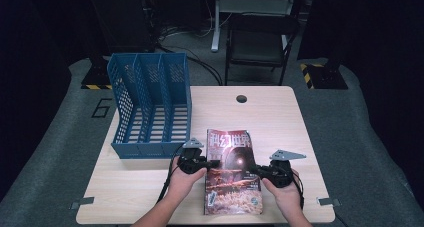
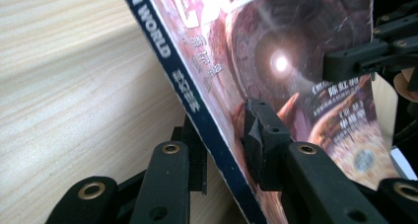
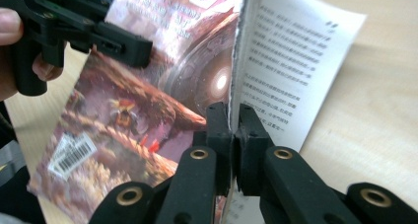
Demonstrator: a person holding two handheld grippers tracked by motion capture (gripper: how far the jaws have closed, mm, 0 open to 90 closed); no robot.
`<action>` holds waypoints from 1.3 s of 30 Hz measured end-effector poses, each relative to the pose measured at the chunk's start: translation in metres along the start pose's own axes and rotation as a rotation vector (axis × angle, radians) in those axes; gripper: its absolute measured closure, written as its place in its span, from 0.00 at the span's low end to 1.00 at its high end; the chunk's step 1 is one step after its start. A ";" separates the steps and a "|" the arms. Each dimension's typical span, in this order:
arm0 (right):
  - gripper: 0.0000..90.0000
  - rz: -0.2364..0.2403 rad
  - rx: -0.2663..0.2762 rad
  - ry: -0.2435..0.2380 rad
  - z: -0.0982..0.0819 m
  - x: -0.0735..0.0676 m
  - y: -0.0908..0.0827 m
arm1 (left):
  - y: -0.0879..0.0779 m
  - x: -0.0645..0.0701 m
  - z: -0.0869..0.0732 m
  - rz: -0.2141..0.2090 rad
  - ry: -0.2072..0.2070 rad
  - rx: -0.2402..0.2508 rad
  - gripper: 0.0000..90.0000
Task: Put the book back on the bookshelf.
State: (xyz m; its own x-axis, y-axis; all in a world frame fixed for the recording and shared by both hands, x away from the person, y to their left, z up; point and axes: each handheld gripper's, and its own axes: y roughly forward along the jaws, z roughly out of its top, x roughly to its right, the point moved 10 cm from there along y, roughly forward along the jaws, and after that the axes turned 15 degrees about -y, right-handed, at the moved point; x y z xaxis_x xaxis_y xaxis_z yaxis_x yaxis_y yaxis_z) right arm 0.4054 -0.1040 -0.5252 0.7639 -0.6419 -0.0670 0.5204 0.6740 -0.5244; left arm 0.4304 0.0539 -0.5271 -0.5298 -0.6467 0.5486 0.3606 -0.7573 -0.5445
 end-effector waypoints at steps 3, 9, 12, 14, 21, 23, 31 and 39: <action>0.97 -0.038 0.014 -0.062 0.005 0.000 -0.004 | -0.002 0.003 0.003 0.007 0.020 -0.004 0.79; 0.97 -0.053 0.031 -0.102 0.012 -0.002 -0.008 | -0.009 0.009 0.005 0.013 0.070 -0.021 0.79; 0.96 -0.018 0.027 -0.052 0.012 -0.001 -0.009 | -0.009 0.010 0.006 0.016 0.089 -0.016 0.81; 0.95 0.022 0.028 0.007 0.012 0.001 -0.010 | -0.010 0.013 0.007 -0.005 0.076 -0.006 0.83; 0.89 0.123 -0.009 0.141 0.009 0.006 -0.007 | -0.017 0.021 0.013 -0.025 0.090 0.002 0.88; 0.86 0.152 -0.024 0.150 0.009 0.007 -0.004 | -0.019 0.022 0.016 -0.032 0.091 0.014 0.89; 0.82 0.216 -0.024 0.201 0.011 0.006 0.005 | -0.030 0.026 0.025 -0.022 0.147 0.021 0.92; 0.90 0.192 -0.006 0.142 0.021 0.001 0.006 | -0.032 0.027 0.027 -0.018 0.157 0.023 0.92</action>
State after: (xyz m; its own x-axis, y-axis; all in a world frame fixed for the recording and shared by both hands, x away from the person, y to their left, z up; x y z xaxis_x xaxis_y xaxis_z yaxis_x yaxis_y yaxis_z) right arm 0.4175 -0.0933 -0.5102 0.7870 -0.5473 -0.2848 0.3678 0.7868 -0.4956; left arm 0.4248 0.0586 -0.4779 -0.6490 -0.6124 0.4515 0.3668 -0.7717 -0.5195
